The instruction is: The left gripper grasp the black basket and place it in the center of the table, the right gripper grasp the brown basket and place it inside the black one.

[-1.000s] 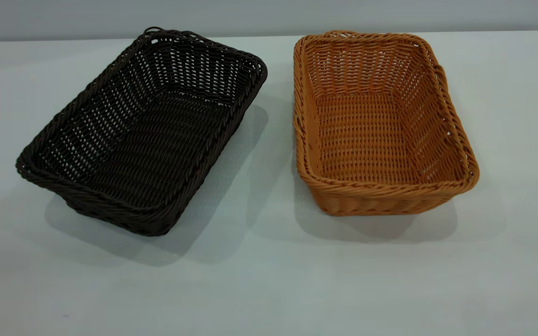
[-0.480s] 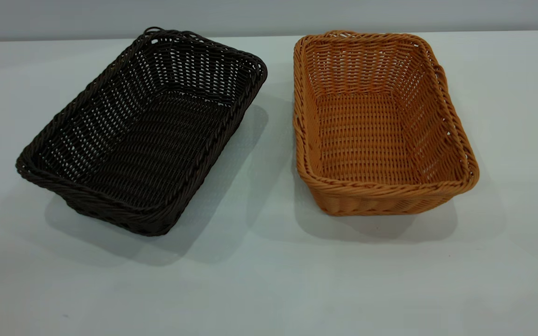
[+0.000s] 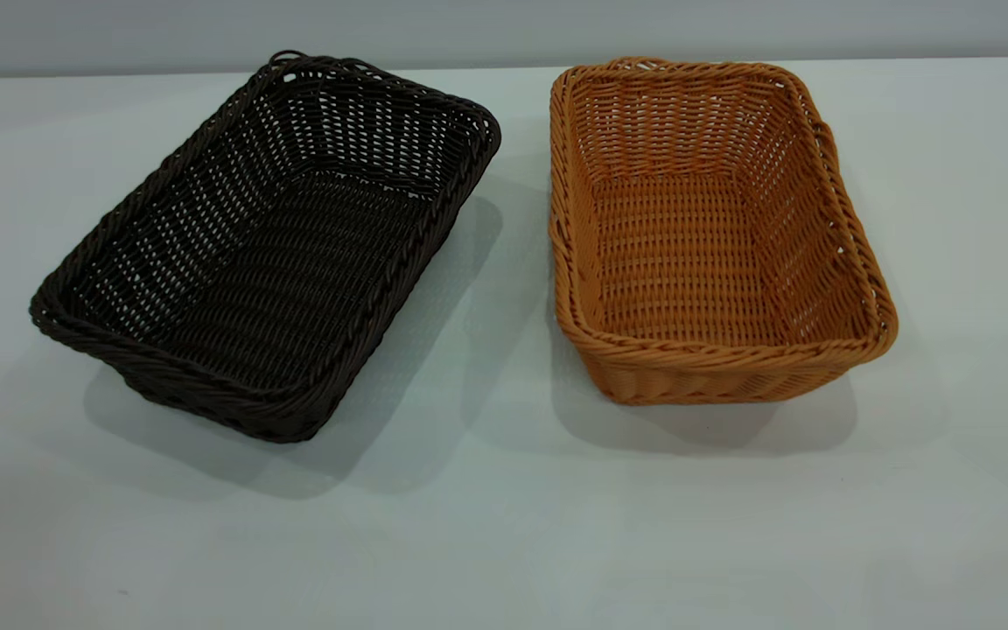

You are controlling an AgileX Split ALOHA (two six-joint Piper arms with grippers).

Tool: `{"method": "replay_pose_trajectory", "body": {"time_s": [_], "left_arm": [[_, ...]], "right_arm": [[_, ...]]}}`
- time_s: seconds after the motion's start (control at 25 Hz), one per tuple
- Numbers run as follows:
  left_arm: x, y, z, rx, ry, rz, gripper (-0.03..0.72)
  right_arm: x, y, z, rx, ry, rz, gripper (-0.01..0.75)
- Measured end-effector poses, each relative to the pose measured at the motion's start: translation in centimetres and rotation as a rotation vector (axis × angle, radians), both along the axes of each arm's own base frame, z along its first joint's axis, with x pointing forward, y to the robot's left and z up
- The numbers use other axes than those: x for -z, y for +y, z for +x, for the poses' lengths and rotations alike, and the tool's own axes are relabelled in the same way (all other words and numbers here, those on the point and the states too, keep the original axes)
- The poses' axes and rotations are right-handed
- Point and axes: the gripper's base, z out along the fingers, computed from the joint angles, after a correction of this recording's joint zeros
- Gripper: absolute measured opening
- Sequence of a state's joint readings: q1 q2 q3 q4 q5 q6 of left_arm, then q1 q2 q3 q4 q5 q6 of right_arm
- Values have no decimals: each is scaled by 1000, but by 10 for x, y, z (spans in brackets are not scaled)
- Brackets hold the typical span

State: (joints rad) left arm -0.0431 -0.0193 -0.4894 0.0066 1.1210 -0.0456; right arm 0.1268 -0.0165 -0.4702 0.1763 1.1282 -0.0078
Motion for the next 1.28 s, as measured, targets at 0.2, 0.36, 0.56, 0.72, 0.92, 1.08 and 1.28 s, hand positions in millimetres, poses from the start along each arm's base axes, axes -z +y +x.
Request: {"method": "replay_pose_trajectory", "body": {"time_s": [0.2, 0.36, 0.56, 0.72, 0.92, 1.08, 1.28], "left_arm": [[0, 0, 0, 2, 0, 2, 474], [0, 0, 0, 2, 0, 2, 474], [0, 0, 0, 2, 0, 2, 474], [-6, 0, 3, -23, -36, -35, 474], [-19, -2, 38, -38, -33, -52, 474], [-18, -4, 80, -4, 67, -5, 484], [-6, -7, 136, 19, 139, 13, 532]], "right_arm": [[0, 0, 0, 0, 0, 0, 544], [-1, 3, -1, -19, 2, 28, 544], [-1, 4, -1, -26, 0, 45, 540], [-4, 6, 12, -15, 44, 62, 531], [-14, 14, 62, 11, 100, 135, 531], [-4, 24, 105, 1, 237, 169, 531], [27, 44, 155, -13, 502, 343, 531]]}}
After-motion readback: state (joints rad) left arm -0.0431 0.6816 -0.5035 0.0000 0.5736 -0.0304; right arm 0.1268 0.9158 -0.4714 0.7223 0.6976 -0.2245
